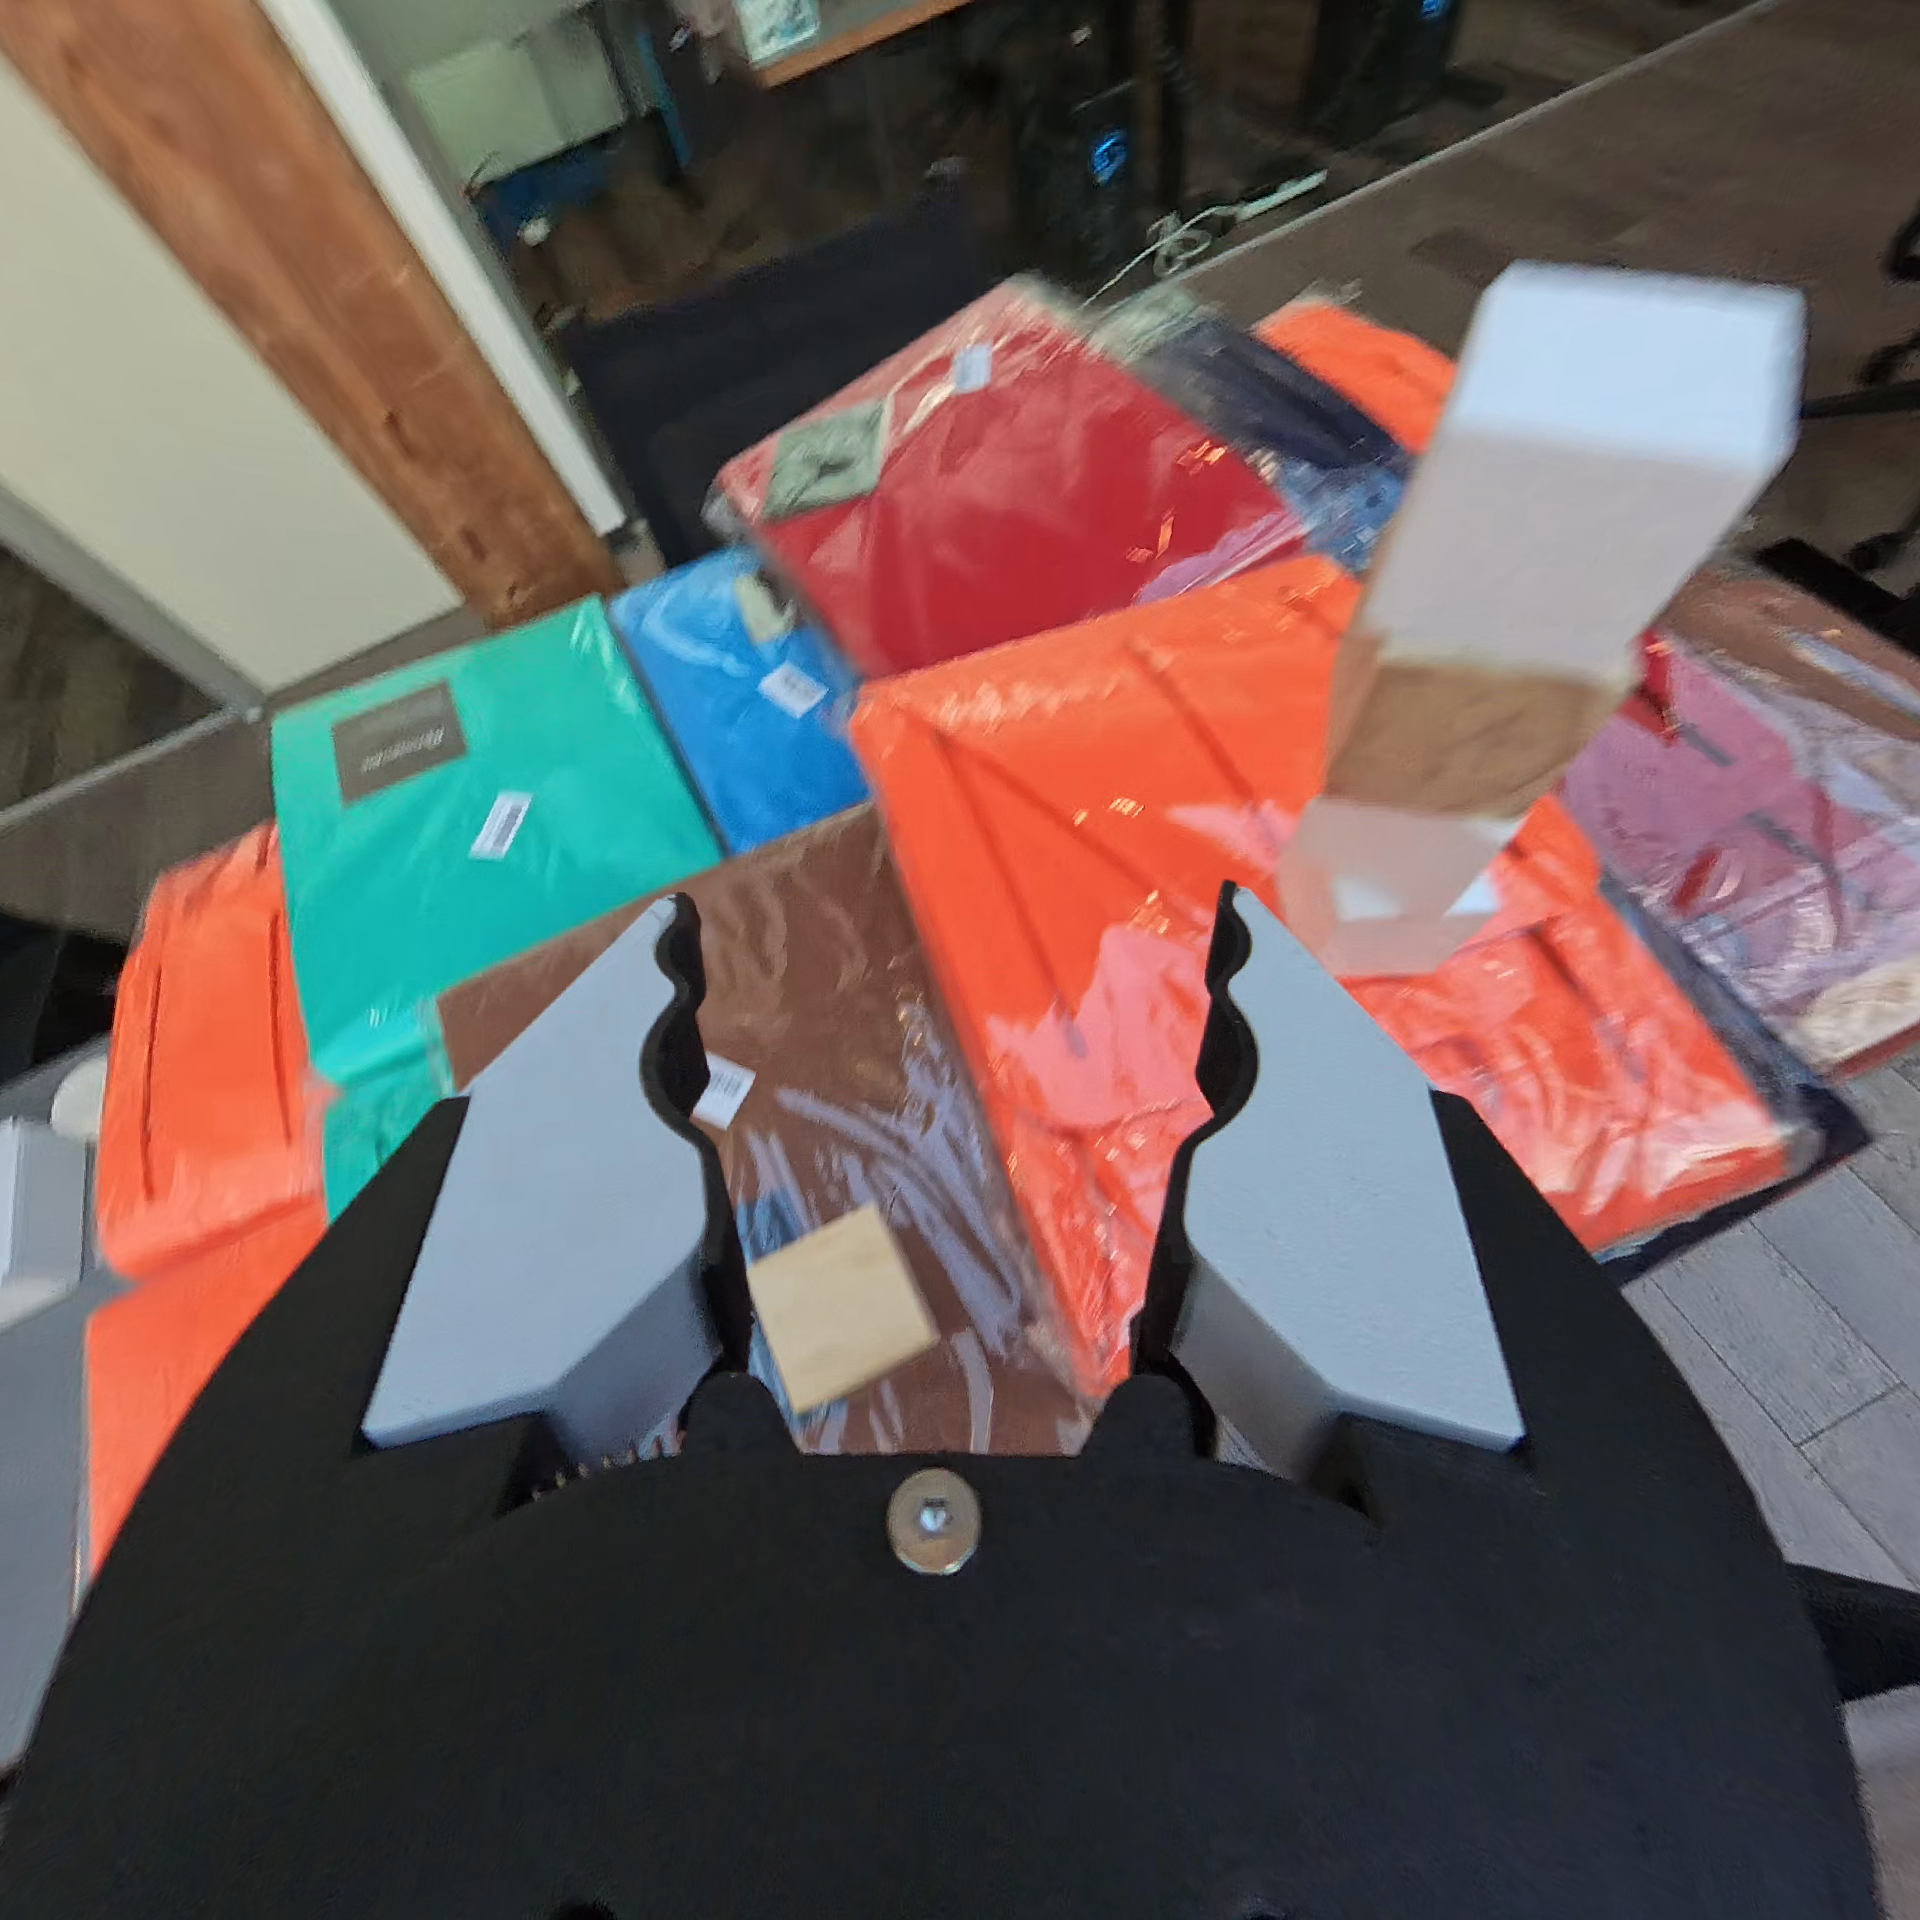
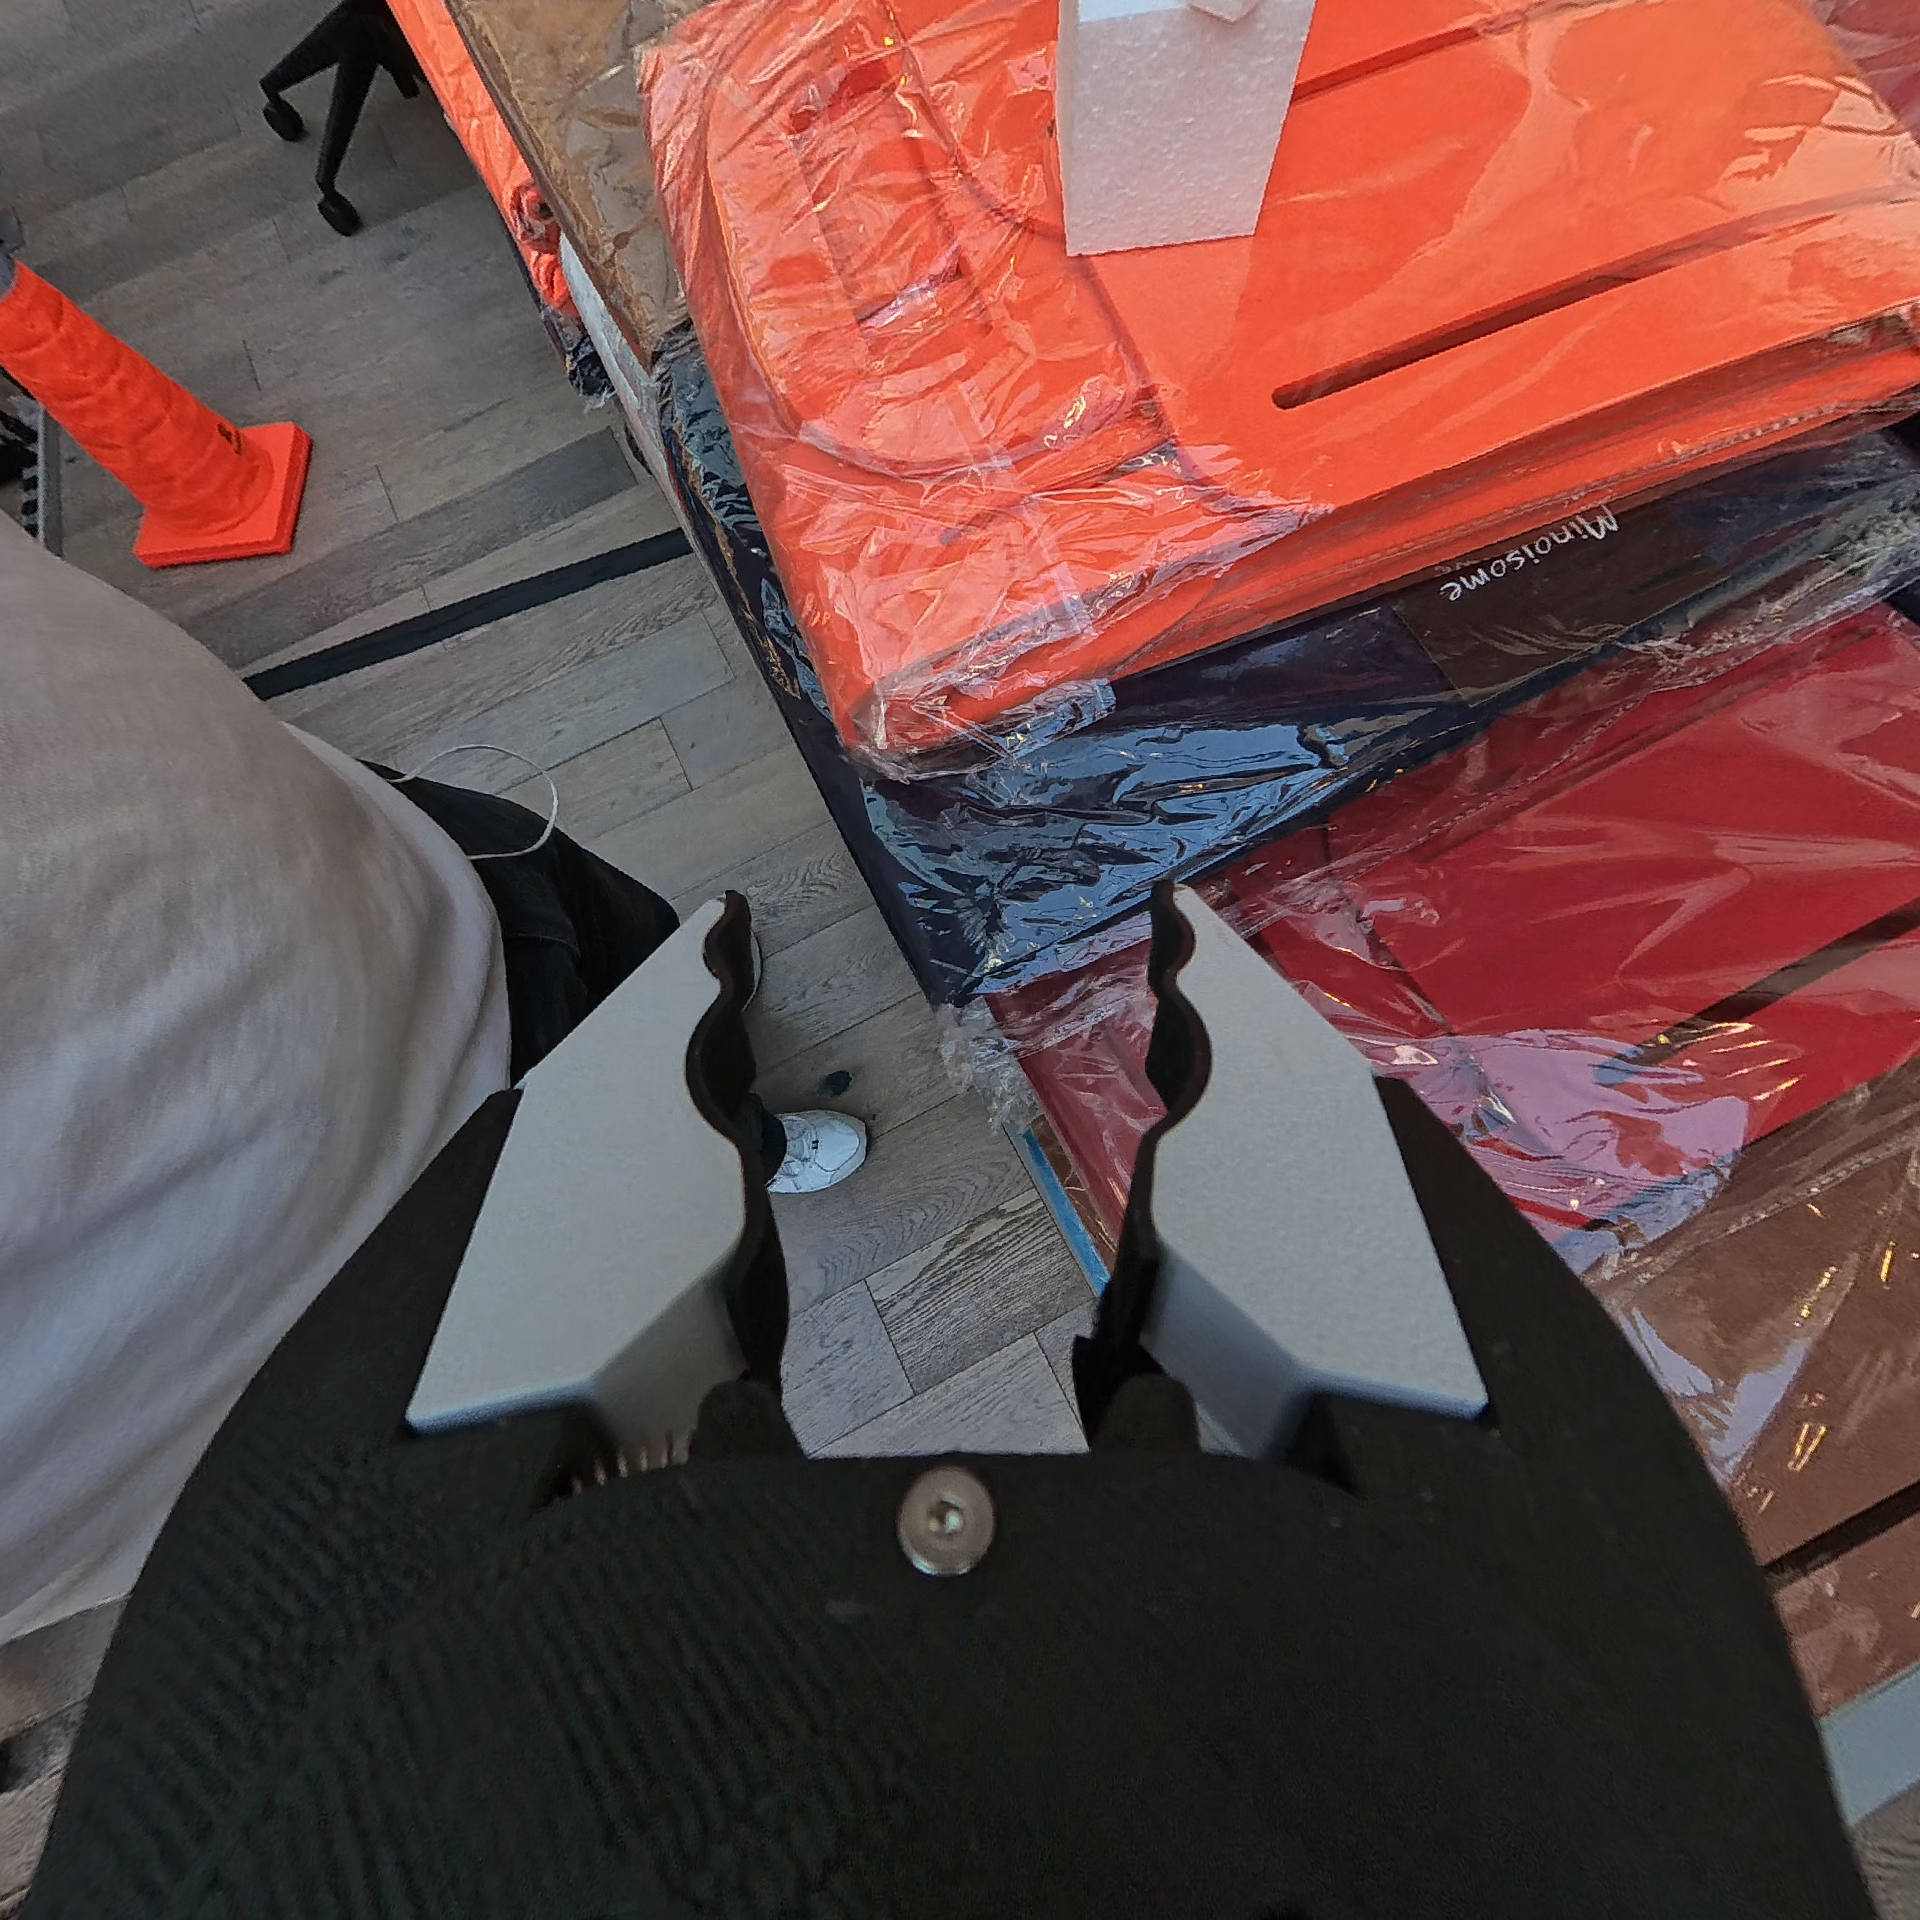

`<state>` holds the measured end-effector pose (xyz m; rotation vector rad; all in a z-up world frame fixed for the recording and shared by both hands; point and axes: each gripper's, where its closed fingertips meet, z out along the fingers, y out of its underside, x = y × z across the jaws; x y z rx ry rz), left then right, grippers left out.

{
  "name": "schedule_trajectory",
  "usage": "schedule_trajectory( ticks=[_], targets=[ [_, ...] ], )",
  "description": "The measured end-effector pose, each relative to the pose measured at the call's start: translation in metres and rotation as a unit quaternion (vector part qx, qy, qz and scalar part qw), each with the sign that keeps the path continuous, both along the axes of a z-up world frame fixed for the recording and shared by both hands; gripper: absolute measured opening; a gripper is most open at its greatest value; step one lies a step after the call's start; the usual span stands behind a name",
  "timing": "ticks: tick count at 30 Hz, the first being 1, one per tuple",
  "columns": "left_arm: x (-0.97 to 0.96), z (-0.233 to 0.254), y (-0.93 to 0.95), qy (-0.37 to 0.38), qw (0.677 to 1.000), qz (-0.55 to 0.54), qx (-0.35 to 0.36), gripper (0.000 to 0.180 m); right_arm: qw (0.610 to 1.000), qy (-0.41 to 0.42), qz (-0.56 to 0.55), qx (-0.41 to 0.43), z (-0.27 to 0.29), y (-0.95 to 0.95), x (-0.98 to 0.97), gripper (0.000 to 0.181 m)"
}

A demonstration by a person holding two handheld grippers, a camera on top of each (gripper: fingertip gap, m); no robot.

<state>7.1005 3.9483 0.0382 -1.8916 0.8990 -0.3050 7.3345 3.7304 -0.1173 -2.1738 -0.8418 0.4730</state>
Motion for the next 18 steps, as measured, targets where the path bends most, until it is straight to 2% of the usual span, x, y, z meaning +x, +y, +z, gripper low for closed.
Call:
schedule_trajectory(
  ticks=[5, 8, 9, 10, 14, 18],
  targets=[
    [-0.096, -0.146, 0.008, 0.014, 0.979, 0.16, -0.123, 0.097, 1.0, -0.01, 0.0, -0.022, -0.007, -0.001, -0.01, 0.076],
    [-0.101, -0.191, 0.006, 0.03, 0.971, 0.177, -0.158, 0.096, 0.999, -0.019, 0.009, -0.031, -0.006, 0.005, -0.027, 0.076],
    [-0.1, -0.2, 0.005, 0.044, 0.97, 0.174, -0.163, 0.083, 0.999, -0.025, 0.013, -0.031, -0.005, 0.007, -0.033, 0.076],
    [-0.1, -0.205, 0.005, 0.057, 0.972, 0.164, -0.158, 0.061, 0.999, -0.032, 0.015, -0.03, -0.004, 0.009, -0.04, 0.076],
    [-0.105, -0.196, 0.014, 0.069, 0.982, 0.121, -0.129, 0.06, 0.999, -0.044, 0.004, -0.027, -0.002, 0.008, -0.069, 0.076],
    [-0.093, -0.139, 0.018, 0.013, 0.993, 0.04, -0.115, 0.06, 0.999, -0.044, -0.01, -0.026, -0.005, -0.012, -0.096, 0.076]
  ],
)
